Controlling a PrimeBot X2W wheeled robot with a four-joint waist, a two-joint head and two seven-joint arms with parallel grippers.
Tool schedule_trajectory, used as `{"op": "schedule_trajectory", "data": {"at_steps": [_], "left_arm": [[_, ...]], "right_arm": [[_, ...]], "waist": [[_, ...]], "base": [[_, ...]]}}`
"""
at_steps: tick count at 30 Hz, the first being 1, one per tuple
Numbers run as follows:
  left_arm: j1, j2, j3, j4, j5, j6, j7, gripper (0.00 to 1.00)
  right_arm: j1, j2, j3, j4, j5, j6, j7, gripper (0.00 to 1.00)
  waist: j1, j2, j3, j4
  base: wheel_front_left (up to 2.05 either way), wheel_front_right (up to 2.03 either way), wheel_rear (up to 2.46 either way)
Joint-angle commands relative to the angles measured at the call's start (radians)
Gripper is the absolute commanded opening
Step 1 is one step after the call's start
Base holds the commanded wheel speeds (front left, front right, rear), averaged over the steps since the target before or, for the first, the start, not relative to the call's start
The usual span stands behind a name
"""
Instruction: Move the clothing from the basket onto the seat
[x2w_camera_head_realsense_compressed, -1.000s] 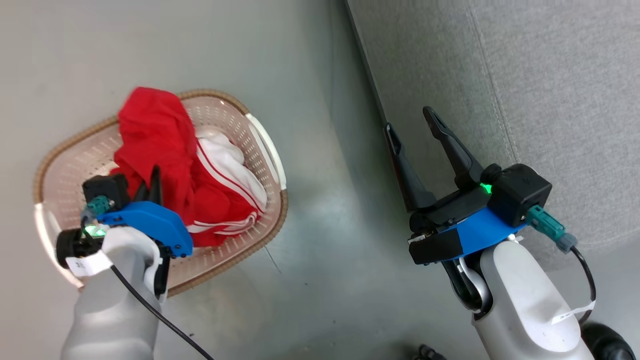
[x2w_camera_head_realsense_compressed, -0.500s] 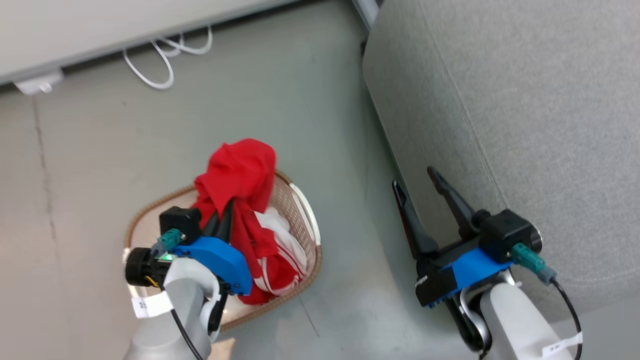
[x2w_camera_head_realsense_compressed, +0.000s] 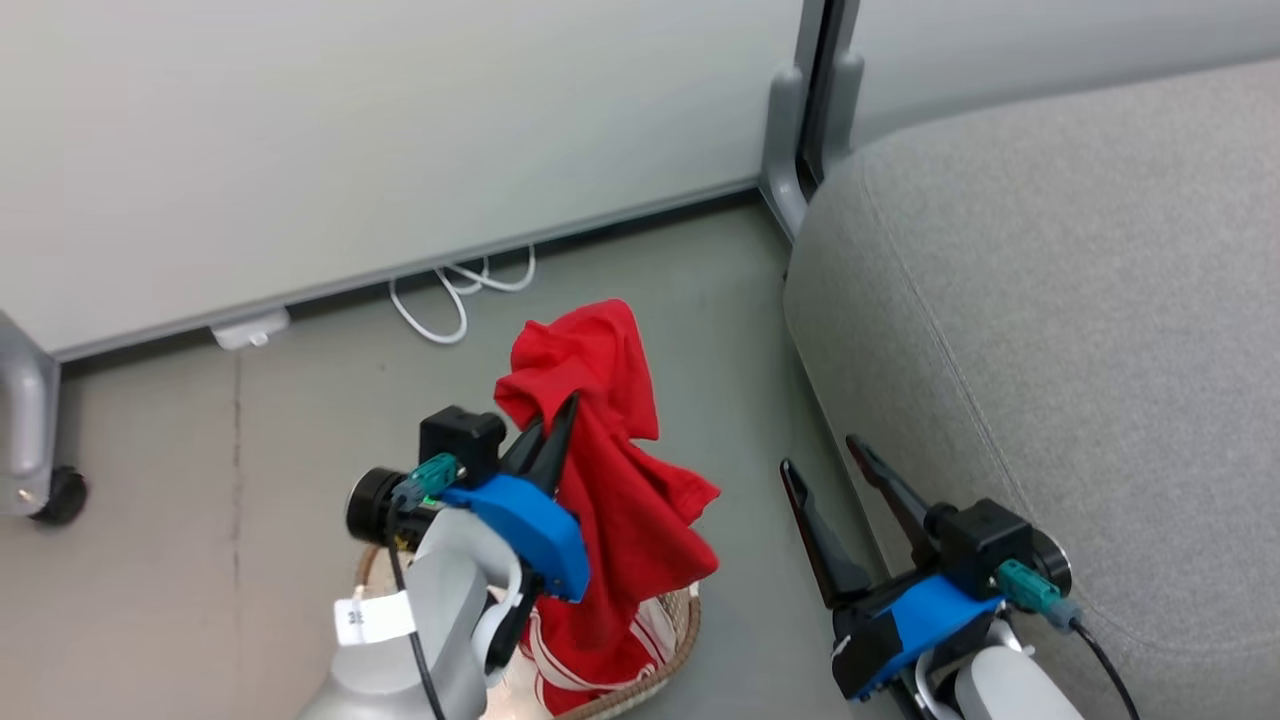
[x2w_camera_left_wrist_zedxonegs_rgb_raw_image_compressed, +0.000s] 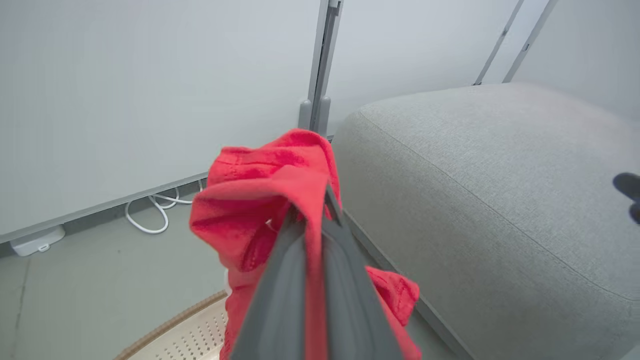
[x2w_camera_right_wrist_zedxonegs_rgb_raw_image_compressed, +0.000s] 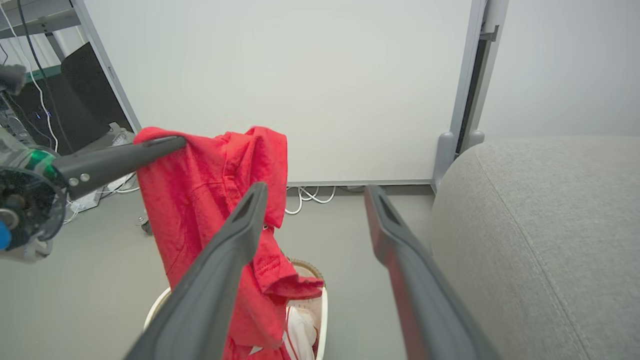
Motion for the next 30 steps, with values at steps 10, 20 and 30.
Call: {"op": "schedule_trajectory", "data": {"at_steps": [10, 20, 30], "left_arm": [[-0.131, -0.003, -0.171, -0.044, -0.115, -0.002, 0.006, 0.0], [-0.256, -0.004, -0.281, -0.039, -0.207, -0.002, 0.012, 0.0], [-0.286, -0.004, -0.35, -0.025, -0.274, -0.002, 0.005, 0.0]], "right_arm": [[0.067, -0.003, 0.022, -0.008, 0.003, 0.0, 0.029, 1.0], [0.082, -0.003, 0.034, -0.029, -0.003, 0.0, 0.051, 1.0], [0.078, -0.003, 0.044, -0.043, 0.014, 0.0, 0.063, 1.0]], "waist": [[0.0003, -0.0001, -0.102, 0.042], [0.0003, -0.0001, -0.12, 0.053], [0.0003, -0.0001, -0.117, 0.05]], "base": [[0.0, 0.0, 0.0], [0.0, 0.0, 0.0], [0.0, 0.0, 0.0]]}}
